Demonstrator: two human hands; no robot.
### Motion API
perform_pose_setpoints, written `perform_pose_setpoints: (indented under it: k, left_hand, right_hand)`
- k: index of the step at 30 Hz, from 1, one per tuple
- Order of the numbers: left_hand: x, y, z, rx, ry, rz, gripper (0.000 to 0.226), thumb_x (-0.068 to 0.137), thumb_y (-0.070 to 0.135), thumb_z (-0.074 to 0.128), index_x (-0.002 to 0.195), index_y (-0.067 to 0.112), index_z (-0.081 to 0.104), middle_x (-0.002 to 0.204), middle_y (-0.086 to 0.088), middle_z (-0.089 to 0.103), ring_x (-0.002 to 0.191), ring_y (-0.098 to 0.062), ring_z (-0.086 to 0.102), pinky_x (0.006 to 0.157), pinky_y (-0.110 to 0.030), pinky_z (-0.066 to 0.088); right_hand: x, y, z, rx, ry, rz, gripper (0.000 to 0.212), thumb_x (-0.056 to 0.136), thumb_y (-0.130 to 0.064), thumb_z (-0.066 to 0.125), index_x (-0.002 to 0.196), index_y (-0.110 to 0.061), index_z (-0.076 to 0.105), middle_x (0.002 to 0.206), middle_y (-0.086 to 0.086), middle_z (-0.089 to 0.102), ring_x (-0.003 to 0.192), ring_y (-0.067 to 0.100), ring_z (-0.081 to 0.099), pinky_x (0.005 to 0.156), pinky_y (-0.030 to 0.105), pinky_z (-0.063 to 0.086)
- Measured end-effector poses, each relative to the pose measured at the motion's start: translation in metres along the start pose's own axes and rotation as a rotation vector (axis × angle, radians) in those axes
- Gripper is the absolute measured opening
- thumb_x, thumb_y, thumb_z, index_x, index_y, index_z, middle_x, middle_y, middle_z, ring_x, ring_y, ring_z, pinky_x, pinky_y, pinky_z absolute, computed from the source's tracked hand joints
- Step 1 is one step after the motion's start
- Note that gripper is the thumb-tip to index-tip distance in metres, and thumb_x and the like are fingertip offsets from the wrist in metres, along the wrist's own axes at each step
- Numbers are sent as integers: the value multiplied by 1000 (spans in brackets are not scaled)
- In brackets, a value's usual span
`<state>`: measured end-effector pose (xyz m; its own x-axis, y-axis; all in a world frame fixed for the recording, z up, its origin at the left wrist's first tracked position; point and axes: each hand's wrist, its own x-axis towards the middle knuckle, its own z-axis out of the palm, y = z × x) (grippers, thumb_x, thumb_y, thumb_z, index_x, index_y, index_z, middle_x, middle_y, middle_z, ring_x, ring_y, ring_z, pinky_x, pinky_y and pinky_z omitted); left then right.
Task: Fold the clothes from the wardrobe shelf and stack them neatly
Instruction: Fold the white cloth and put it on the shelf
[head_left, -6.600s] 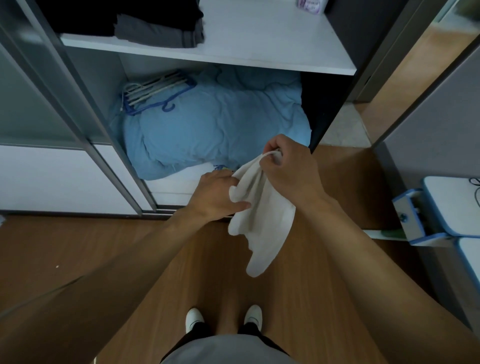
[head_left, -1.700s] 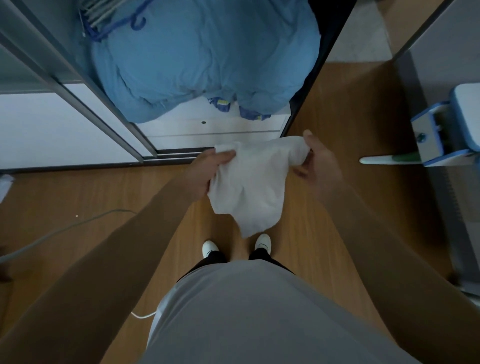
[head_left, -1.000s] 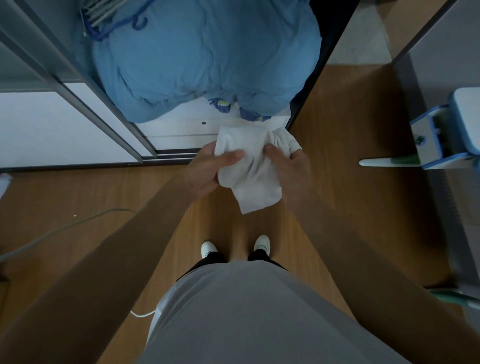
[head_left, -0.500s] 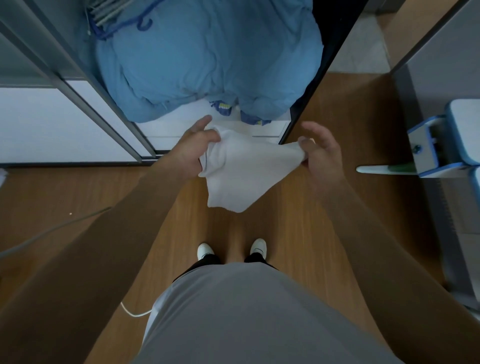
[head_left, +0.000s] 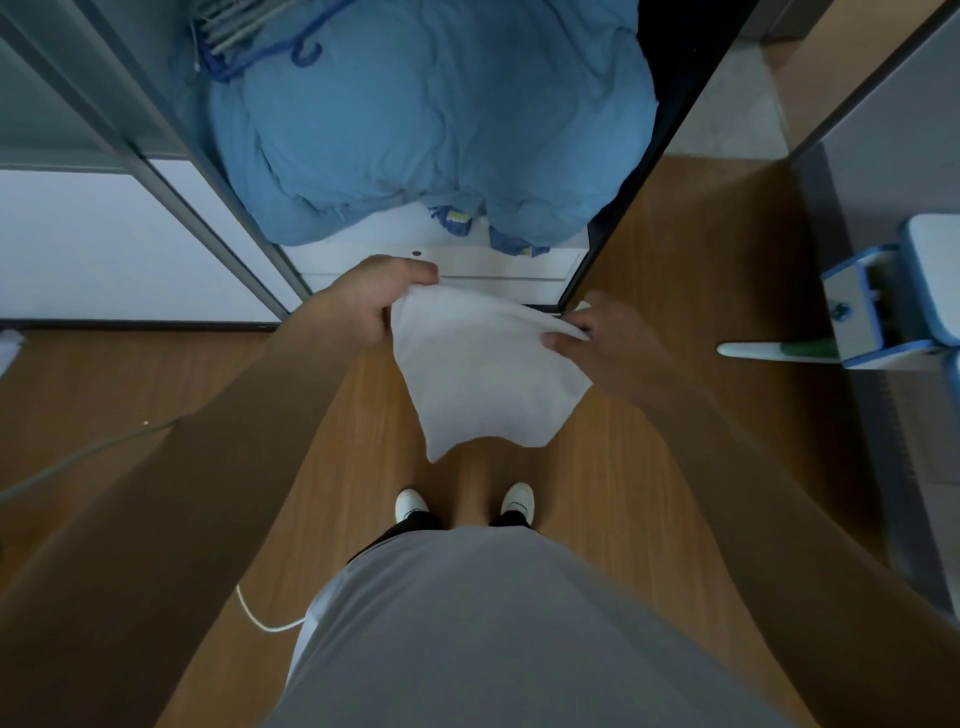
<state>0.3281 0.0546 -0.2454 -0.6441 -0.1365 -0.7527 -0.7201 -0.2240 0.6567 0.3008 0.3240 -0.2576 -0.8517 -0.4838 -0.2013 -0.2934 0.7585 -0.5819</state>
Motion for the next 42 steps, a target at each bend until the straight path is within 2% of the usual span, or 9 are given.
perform_pose_setpoints:
  k: [4, 8, 12, 18, 27, 31, 33, 39, 42]
  left_hand:
    - [2, -1, -4, -17, 112, 64, 34, 86, 21, 76, 114, 6, 67, 118, -17, 70, 105, -29, 70, 95, -46, 55]
    - [-1, -5, -11, -150, -87, 179, 38, 88, 32, 73, 122, 16, 66, 111, -6, 75, 95, -18, 74, 75, -33, 60]
    - [3, -17, -23, -70, -397, 299, 71, 83, 9, 74, 145, 26, 43, 135, -5, 63, 120, -22, 64, 94, -33, 55]
    - [15, -45, -19, 50, -376, 375, 66, 84, 2, 74, 142, 19, 49, 132, -7, 65, 123, -27, 61, 100, -42, 52]
    - [12, -60, 7, -84, -419, 530, 70, 84, 13, 77, 143, 0, 44, 129, -6, 66, 125, -27, 59, 101, -40, 50]
    - [9, -47, 7, -106, -457, 488, 54, 80, 36, 80, 127, 16, 63, 125, -5, 68, 121, -27, 62, 96, -37, 52]
    - [10, -41, 9, -80, -430, 446, 39, 88, 40, 72, 120, 18, 68, 122, -5, 71, 118, -27, 64, 97, -40, 52]
    - [-1, -51, 20, -68, -514, 329, 105, 53, 62, 87, 138, 14, 48, 128, -4, 65, 121, -23, 62, 96, -37, 53]
    - [-4, -58, 30, -43, -617, 279, 99, 43, 60, 92, 126, 20, 55, 113, 5, 73, 109, -13, 68, 86, -29, 56]
  right_hand:
    - [1, -6, -12, 52, -64, -103, 27, 94, -30, 67, 111, -10, 73, 139, -8, 49, 133, 16, 42, 107, 26, 35]
    - [-1, -20, -20, 376, -181, -125, 24, 94, -17, 68, 117, -15, 72, 109, -21, 70, 95, 8, 69, 80, 25, 55]
    - [3, -26, -21, 552, -55, -56, 12, 93, -18, 69, 96, -8, 76, 98, 10, 74, 81, 22, 70, 69, 39, 55]
    - [3, -34, -28, 659, -29, 48, 15, 84, -39, 76, 73, -30, 76, 82, -3, 77, 73, 13, 73, 58, 23, 52]
    - [2, -37, -40, 857, -226, 133, 10, 81, -33, 76, 79, -23, 78, 86, 3, 77, 77, 18, 74, 62, 26, 56]
    - [-1, -29, -42, 963, -265, 217, 7, 73, -36, 82, 77, -30, 81, 80, -3, 77, 71, 14, 75, 59, 24, 57]
    - [0, -24, -41, 1020, -248, 295, 32, 68, -40, 85, 94, -22, 80, 90, 4, 78, 78, 19, 75, 64, 28, 58]
    - [-6, -21, -41, 1270, -311, 370, 28, 85, -33, 66, 100, -14, 80, 106, 12, 75, 95, 27, 73, 79, 37, 59]
    - [-7, -23, -43, 1330, -322, 386, 32, 84, -33, 67, 106, -13, 79, 113, 14, 73, 100, 30, 72, 85, 42, 58]
